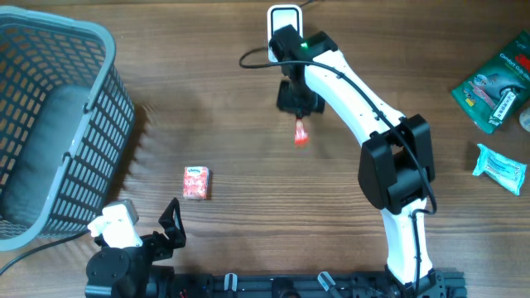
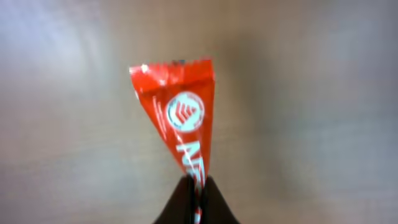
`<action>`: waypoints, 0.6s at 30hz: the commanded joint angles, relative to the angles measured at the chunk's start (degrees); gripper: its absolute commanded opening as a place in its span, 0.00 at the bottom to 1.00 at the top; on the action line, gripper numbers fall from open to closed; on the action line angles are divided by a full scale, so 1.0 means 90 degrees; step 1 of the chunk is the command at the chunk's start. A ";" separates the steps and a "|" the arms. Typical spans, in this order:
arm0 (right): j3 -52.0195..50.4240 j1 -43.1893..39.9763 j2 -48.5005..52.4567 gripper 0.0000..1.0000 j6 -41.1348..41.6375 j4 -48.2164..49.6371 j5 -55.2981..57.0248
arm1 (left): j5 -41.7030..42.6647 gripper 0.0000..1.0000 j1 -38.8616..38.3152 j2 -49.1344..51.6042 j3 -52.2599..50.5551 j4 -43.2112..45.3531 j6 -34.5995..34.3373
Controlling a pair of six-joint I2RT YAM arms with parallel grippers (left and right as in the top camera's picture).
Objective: Scan the item barcode
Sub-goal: 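Hold the red sachet in front of the white scanner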
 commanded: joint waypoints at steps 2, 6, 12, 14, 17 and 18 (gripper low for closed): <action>0.0070 -0.0250 -0.0053 0.04 0.0818 0.1430 0.0882 | -0.0087 1.00 -0.0029 -0.0017 -0.0032 0.0017 0.0090; 0.0070 -0.0588 -0.0027 0.05 0.0794 0.3019 0.0549 | -0.0087 1.00 -0.0029 -0.0017 -0.0032 0.0017 0.0090; 0.0070 -0.0816 0.0078 0.05 0.0806 0.5185 0.1151 | -0.0087 1.00 -0.0029 -0.0017 -0.0032 0.0017 0.0090; 0.0073 -0.0823 0.0243 0.05 0.0891 0.5870 0.1149 | -0.0087 1.00 -0.0029 -0.0017 -0.0032 0.0017 0.0090; 0.0078 -0.0823 0.0583 0.05 0.1287 0.6572 0.1149 | -0.0087 1.00 -0.0029 -0.0017 -0.0032 0.0017 0.0087; 0.0078 -0.0826 0.0665 0.05 0.1392 0.6679 0.1149 | -0.0087 1.00 -0.0029 -0.0017 -0.0032 0.0017 0.0090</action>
